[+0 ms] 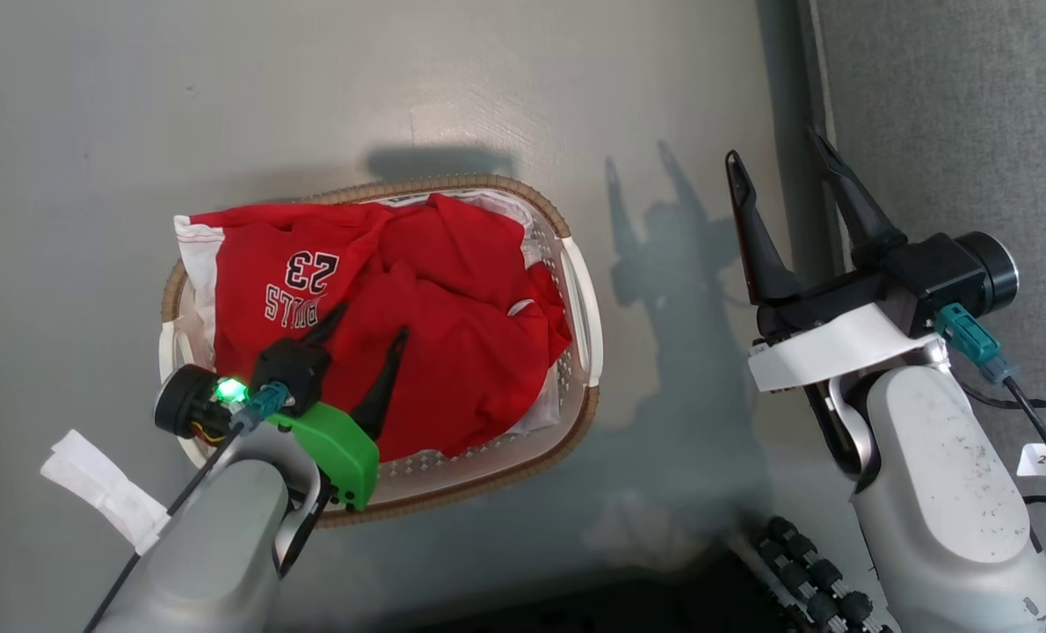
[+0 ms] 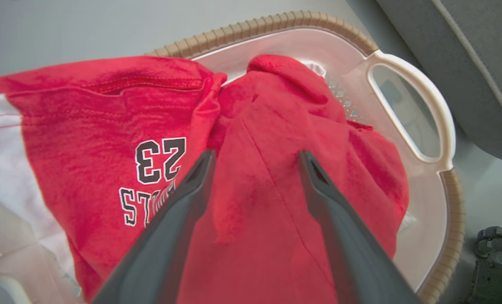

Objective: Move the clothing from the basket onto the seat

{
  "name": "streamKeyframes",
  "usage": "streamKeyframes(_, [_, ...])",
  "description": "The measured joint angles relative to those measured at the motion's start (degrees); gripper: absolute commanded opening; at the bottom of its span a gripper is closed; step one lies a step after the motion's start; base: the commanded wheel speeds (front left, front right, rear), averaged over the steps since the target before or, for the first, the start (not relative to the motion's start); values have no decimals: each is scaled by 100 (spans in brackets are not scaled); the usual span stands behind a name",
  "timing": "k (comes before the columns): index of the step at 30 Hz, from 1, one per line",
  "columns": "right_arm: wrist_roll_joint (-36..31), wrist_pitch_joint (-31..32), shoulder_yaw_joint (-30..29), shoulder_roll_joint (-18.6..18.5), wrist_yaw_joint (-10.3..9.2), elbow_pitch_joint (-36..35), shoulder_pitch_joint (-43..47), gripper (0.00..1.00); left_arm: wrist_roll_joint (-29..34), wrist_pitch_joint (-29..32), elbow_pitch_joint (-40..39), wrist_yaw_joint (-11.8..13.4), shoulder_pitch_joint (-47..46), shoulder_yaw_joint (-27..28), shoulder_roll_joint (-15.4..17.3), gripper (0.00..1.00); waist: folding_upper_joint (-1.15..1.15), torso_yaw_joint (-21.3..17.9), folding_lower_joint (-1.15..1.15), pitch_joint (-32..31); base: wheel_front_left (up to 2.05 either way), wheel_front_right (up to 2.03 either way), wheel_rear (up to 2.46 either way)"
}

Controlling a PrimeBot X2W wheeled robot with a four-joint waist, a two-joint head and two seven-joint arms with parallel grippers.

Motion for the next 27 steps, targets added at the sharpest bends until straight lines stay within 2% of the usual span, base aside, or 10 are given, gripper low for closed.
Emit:
streamKeyframes(10, [8, 0, -23, -2, 0, -44, -36, 100, -556, 0, 459, 0, -453, -697, 119, 100, 0, -9, 0, 346, 0, 0, 0])
streamKeyframes(27, [79, 0, -24, -1, 0, -194, -163, 100, -1038, 0, 954, 0, -985, -1095, 198, 100, 0, -88, 0, 688, 0, 0, 0])
